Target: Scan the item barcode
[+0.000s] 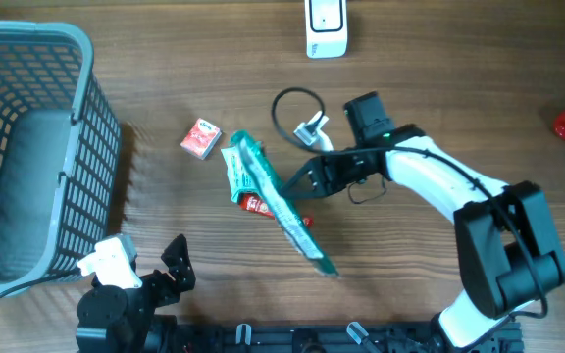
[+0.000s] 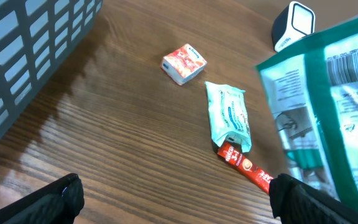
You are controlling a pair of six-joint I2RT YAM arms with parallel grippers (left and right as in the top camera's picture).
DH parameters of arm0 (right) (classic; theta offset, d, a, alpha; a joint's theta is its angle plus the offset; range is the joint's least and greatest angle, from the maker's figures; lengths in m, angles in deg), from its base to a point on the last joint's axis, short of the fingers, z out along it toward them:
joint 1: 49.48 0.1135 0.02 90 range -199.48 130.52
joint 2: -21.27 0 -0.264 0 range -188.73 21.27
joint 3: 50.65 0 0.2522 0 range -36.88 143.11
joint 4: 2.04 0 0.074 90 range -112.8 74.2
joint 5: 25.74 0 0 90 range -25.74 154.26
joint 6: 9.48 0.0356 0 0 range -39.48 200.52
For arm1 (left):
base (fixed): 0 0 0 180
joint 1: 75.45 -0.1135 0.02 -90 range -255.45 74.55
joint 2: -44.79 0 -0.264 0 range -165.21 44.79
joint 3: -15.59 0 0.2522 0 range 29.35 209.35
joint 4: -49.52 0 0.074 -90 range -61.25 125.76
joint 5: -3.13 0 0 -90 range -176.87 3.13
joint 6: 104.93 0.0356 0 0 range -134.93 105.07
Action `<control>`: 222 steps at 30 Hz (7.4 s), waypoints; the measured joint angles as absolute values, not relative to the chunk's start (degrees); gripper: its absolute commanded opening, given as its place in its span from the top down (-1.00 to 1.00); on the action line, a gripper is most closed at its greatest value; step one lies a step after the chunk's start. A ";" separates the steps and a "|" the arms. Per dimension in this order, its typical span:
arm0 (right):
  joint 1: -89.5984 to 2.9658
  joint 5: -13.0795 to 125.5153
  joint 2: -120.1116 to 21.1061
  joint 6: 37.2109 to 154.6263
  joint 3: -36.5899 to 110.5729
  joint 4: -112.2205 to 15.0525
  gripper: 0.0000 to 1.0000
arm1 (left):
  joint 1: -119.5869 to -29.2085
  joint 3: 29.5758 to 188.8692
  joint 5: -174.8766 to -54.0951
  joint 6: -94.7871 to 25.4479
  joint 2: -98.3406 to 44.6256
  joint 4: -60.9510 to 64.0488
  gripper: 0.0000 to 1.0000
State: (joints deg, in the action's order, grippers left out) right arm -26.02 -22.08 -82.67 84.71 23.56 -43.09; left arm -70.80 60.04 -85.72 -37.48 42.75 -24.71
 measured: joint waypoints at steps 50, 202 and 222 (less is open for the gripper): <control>-3.50 42.59 -80.20 85.93 23.45 -52.40 -0.99 | -70.80 60.04 -85.72 -37.48 42.75 -24.71 -1.00; -7.63 60.58 -89.27 80.68 30.90 -59.79 -0.60 | -70.80 60.04 -85.72 -37.48 42.75 -24.71 -1.00; -6.35 55.77 -86.43 88.55 29.02 -63.35 -1.00 | -70.80 60.04 -85.74 -37.48 42.75 -24.71 -1.00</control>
State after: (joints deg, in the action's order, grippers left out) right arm -6.35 55.77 -86.43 88.55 29.02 -63.35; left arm -70.80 60.04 -85.74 -37.48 42.75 -24.71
